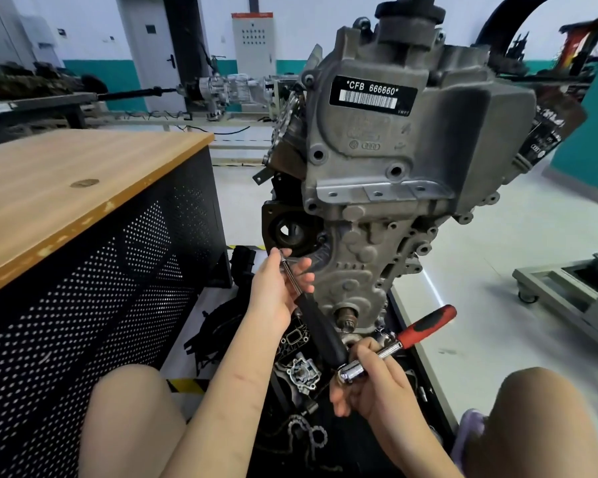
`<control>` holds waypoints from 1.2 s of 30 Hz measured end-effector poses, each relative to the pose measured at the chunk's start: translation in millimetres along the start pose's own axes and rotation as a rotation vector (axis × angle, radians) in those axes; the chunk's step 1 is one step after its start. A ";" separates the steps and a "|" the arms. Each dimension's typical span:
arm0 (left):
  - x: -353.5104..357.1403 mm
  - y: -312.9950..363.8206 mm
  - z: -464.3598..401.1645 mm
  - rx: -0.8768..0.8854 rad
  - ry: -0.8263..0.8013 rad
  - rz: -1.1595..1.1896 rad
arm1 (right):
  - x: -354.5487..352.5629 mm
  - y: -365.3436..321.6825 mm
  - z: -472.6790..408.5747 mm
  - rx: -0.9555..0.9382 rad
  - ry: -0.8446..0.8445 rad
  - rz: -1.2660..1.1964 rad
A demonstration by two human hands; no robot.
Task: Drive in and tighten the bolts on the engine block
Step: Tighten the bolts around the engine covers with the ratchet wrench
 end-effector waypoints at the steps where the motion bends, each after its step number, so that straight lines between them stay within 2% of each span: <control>1: 0.6 0.4 0.7 -0.001 -0.008 0.007 | -0.1 2.6 0.3 0.019 0.008 -0.021; 5: 3.8 2.8 3.7 0.004 -0.014 0.028 | -1.5 4.3 1.2 0.012 0.034 0.008; 12: -2.3 1.1 3.5 0.000 0.067 0.082 | 0.1 -2.4 4.8 -0.139 0.078 0.355; 21: -8.6 -2.9 4.9 -0.043 0.023 0.132 | 3.0 6.9 2.5 -0.051 0.114 0.304; 29: -4.7 -5.1 9.9 -0.035 0.034 0.173 | -10.2 20.5 -3.3 0.078 0.218 0.179; 36: -5.7 -1.7 12.0 0.027 0.052 0.174 | -9.6 14.0 0.2 -0.018 0.235 0.243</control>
Point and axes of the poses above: each hand's wrist, its own z-axis away from the middle knuckle, its own x-axis out of the palm, y = z × x, the point moved 8 cm from there along -z, towards the middle knuckle, and after that the axes turned 2 degrees about y, right-handed, at the moved point
